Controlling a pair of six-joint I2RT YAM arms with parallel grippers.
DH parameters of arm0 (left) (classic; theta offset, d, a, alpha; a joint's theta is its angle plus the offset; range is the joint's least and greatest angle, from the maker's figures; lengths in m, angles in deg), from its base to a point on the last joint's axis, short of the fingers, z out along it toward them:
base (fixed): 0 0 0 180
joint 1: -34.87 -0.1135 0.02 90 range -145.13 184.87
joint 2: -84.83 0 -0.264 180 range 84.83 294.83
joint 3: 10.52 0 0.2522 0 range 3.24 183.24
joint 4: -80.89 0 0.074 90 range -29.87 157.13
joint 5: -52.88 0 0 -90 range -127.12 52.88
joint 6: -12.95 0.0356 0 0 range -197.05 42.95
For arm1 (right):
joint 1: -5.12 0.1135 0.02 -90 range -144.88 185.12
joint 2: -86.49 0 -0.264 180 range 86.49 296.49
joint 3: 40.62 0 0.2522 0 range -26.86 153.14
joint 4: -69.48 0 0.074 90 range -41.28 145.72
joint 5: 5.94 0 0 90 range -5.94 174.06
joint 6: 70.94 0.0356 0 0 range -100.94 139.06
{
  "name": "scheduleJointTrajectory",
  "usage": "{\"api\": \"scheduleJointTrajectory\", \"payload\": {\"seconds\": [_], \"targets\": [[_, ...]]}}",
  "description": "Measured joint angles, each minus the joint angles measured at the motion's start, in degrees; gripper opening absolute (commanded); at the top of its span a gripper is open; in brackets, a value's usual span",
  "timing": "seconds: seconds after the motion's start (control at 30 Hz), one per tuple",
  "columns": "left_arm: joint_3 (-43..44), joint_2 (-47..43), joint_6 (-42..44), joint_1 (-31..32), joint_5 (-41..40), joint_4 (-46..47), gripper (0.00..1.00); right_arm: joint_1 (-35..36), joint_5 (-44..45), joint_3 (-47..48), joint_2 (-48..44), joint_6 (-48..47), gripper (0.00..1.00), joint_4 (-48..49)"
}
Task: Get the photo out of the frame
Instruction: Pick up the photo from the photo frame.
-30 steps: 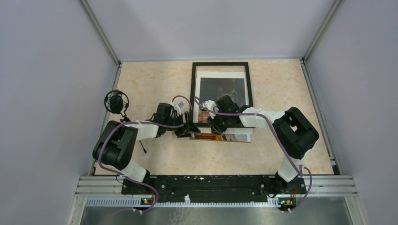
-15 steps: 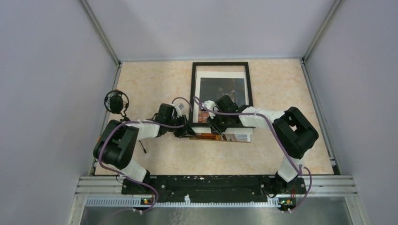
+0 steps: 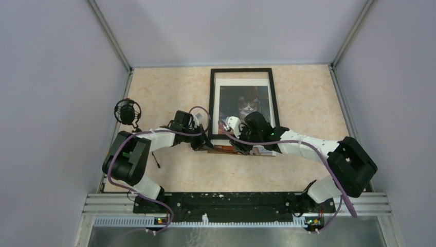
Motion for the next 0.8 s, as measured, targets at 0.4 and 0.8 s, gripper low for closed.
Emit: {"api": "scheduleJointTrajectory", "payload": {"seconds": [0.4,0.8], "targets": [[0.02,0.74,-4.63,-1.68,3.96,1.33,0.0,7.23,7.85,-3.67,-0.04,-2.97,0.5,3.98],[0.02,0.74,-6.71,-3.06,6.86,2.84,0.0,10.03,16.13,-5.33,3.87,-3.98,0.47,12.39]]}}
